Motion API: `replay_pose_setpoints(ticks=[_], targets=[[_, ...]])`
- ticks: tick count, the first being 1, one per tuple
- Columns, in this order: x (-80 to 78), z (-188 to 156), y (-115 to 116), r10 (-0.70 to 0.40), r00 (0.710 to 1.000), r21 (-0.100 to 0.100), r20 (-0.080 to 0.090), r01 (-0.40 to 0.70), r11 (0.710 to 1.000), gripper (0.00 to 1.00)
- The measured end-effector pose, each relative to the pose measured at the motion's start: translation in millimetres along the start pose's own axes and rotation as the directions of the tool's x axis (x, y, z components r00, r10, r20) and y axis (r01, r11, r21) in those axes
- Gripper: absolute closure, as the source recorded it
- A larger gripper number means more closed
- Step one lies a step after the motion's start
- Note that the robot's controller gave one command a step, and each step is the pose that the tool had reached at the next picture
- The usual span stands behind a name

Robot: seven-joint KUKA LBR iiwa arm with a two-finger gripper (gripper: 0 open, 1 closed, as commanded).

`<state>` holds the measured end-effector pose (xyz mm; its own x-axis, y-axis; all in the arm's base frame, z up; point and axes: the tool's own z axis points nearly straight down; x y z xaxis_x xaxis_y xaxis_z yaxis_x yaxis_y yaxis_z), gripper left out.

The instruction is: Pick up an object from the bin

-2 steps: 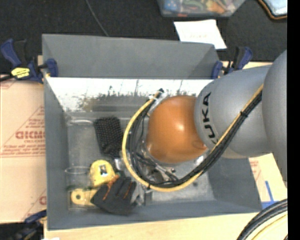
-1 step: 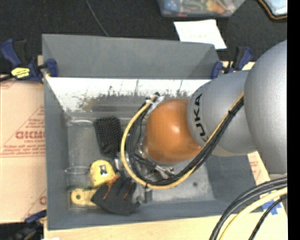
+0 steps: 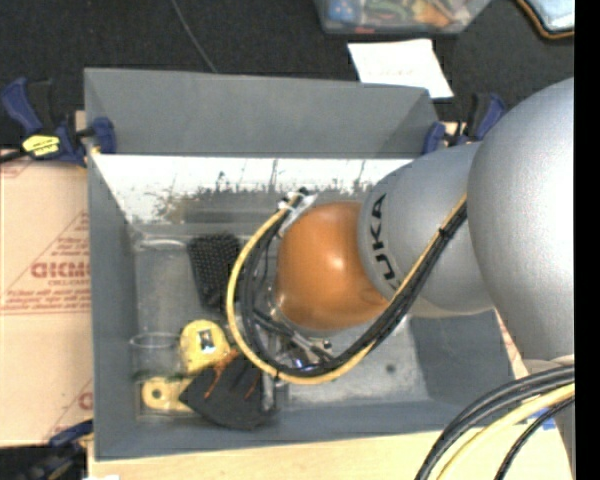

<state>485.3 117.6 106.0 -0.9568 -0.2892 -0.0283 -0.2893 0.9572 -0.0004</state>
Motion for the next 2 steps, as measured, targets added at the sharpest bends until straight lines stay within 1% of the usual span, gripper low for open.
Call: replay_pose_setpoints(ticks=[1,2], targets=[[6.7,7.4,-25.5,-0.150,0.989,0.006,-0.002,0.150,0.989,0.00],[7.5,12.5,5.0,0.025,1.000,-0.001,-0.005,-0.025,1.000,0.00]])
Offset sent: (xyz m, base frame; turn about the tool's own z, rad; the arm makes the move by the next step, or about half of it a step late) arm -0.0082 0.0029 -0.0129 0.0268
